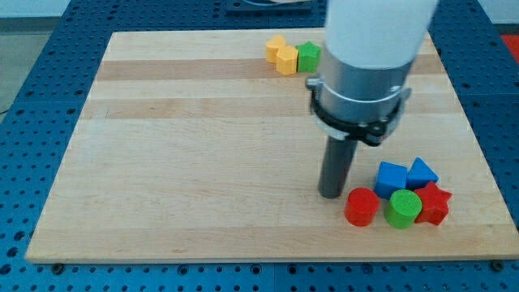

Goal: Move the hexagon into the group of blocks

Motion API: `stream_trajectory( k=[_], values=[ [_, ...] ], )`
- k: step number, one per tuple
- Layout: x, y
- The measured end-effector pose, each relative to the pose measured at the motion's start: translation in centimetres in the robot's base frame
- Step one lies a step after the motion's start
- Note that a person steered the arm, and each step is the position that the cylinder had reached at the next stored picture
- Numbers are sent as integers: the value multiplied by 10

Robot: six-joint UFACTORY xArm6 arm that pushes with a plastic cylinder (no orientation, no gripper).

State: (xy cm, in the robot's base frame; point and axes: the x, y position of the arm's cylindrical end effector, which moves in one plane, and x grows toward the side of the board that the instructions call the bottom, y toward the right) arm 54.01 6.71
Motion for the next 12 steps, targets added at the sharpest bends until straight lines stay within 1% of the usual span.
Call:
stream_trajectory(
  k=[1, 2, 3, 4, 5, 6, 7, 8, 9, 10, 11, 12],
  values=[
    [3, -3],
    [8, 14],
    [9, 17],
    [5, -17],
    [-49, -82],
    [-137, -121],
    [-212, -139],
    [-245, -128],
    [-245, -74],
    [-231, -16],
    [-230, -11],
    [-259, -37]
  ],
)
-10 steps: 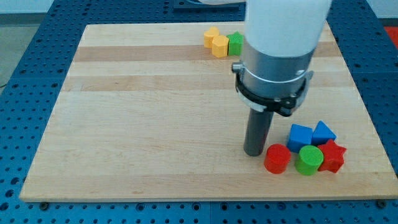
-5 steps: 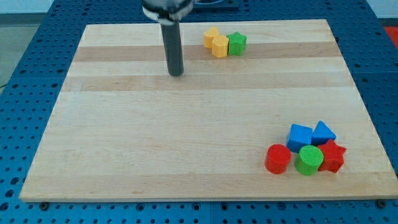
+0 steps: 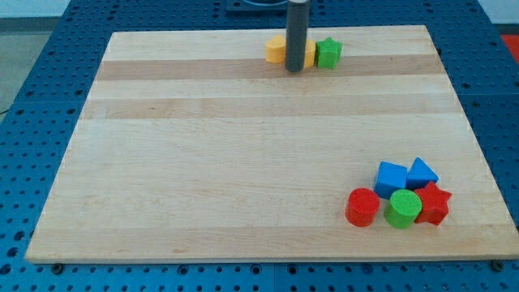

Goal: Move the hexagon into the group of blocks

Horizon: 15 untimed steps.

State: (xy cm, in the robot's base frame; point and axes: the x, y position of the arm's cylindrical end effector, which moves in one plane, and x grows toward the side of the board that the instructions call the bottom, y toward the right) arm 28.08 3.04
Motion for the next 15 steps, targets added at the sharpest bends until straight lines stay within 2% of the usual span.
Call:
stream_trajectory(
  k=[2, 3, 5, 6, 8, 9, 10, 11, 12, 13, 14, 15],
  values=[
    [-67, -10],
    [-60, 13],
    [22, 16],
    [22, 16],
    [-6, 24],
    [18, 44],
    [65, 54],
    [66, 54],
    [45, 58],
    [68, 74],
    [123, 75],
    [143, 72]
  ],
)
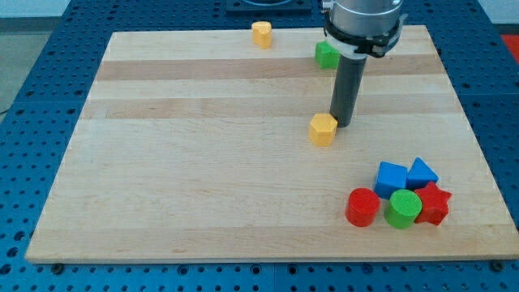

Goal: Move the hexagon into the group of blocks

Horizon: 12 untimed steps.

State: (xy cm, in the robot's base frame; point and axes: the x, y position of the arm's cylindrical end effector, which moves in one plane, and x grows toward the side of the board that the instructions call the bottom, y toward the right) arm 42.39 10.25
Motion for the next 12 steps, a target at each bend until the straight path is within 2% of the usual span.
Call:
stream_trajectory(
  k=[2, 3, 4, 6, 8, 10, 11, 12],
  values=[
    [-20, -6],
    [9, -39],
    [38, -46],
    [12, -46],
    [62, -46],
    [60, -82],
    [81, -61],
    [88, -16]
  ],
)
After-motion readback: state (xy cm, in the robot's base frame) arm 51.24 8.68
